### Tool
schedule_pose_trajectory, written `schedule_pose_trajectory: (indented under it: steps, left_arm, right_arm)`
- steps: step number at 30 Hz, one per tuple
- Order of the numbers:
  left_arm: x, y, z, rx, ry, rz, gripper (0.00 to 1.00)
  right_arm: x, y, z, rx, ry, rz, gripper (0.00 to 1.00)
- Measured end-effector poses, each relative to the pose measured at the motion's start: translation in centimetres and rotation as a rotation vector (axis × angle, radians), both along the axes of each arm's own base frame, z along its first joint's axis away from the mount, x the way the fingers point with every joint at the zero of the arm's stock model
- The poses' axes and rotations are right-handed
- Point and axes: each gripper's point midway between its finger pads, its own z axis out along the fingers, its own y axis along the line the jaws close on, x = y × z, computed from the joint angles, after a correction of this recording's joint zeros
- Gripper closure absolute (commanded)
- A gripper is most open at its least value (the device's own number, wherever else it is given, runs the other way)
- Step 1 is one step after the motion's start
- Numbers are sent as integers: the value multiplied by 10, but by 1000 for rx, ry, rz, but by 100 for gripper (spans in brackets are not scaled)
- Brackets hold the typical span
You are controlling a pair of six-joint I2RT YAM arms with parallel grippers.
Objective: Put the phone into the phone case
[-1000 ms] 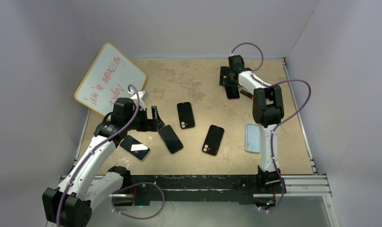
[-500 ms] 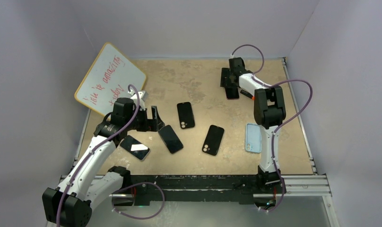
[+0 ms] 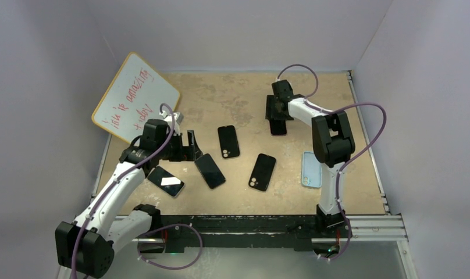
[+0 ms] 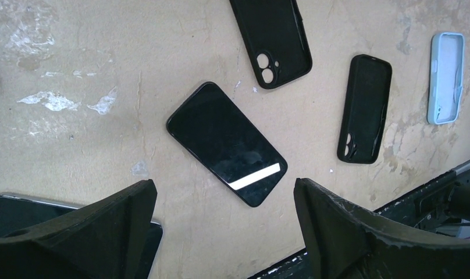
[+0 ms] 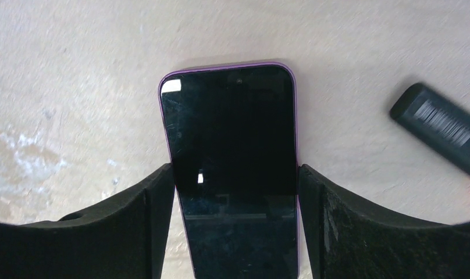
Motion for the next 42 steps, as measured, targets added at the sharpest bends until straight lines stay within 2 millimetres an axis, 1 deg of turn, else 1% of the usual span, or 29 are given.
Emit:
schedule_pose_trajectory:
  steps: [4,8,12,16,19,23,25,27,30,33,37,40,42]
  left_arm:
    - [1,-1,-12,10,52,-1,9]
    - [-1,-6,-17,-14,89,-3,12]
    - [-2,-13,-17,-54,107,-11,13]
    - [-3,-18,-23,-79,145,-12,16]
    - [1,-21,-28,-92,165,-1,21]
    - [5,-23,-36,-91,196,10,21]
    - [6,-20,-40,-78,206,29,20]
    - [7,-16,-39,-68,201,59,19]
    - [10,-12,-34,-64,176,94,19]
    - [11,-12,-28,-76,155,96,21]
    - [9,-19,-26,-92,152,68,22]
    - [5,-28,-25,-98,150,32,23]
    - [2,-35,-24,-101,151,7,23]
  right_arm:
    - [-16,10,0,7,23,-4,43]
    - [-41,11,-1,14,49,-17,45]
    - [-66,5,-2,12,77,-49,45]
    - [-91,-3,-2,17,103,-79,46]
    - [-113,-10,-2,16,128,-93,47]
    - [-136,-16,1,16,147,-104,48]
    - [-142,-16,3,19,145,-106,49]
    - [-149,-16,5,24,143,-105,49]
    - [-155,-15,8,30,141,-102,49]
    - [-160,-16,14,37,130,-104,49]
    - [-164,-17,29,57,97,-111,51]
    - [-165,-17,44,77,58,-115,52]
    - [-166,-17,50,86,40,-115,52]
